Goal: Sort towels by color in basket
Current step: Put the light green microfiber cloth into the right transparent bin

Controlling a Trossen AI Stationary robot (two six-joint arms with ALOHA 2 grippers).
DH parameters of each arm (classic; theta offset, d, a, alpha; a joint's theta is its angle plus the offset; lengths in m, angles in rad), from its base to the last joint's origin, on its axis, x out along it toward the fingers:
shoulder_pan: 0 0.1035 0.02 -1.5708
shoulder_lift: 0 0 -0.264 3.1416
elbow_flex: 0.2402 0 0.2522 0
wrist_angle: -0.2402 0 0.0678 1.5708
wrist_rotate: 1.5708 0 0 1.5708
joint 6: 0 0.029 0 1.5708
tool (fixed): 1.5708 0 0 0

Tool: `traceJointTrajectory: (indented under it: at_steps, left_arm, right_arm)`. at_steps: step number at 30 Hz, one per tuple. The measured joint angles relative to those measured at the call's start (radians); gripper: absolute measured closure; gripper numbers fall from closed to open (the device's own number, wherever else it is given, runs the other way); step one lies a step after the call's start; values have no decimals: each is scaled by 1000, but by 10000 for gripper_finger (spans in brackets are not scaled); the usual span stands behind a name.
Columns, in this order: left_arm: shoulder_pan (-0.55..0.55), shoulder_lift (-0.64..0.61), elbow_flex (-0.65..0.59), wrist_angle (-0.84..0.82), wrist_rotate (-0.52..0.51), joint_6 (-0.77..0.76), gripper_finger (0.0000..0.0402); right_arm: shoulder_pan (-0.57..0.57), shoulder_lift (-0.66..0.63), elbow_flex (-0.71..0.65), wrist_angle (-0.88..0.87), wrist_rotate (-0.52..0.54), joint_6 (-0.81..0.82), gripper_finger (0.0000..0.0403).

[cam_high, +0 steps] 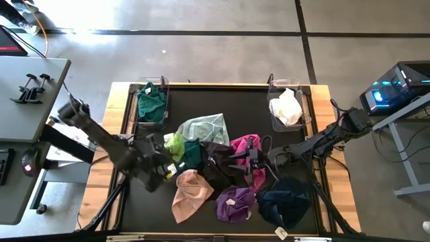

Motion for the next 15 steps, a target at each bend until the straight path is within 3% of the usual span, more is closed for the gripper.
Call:
traceJointTrajectory:
  at_steps: [3,7,11,15]
  left_arm:
    - [32,-128,-142,323,36,199,395]
    - [103,-221,-354,887,219,514,394]
    - [202,-211,-524,1395,427,700,394]
    - [296,-154,-604,1683,566,763,394]
  right_arm:
    - [-11,0,0,0,-1,-28,244]
    - [-33,0,0,5,-1,-88,244]
    - [-57,6,41,13,-40,-121,220]
    - [-71,51,132,12,-78,-211,168]
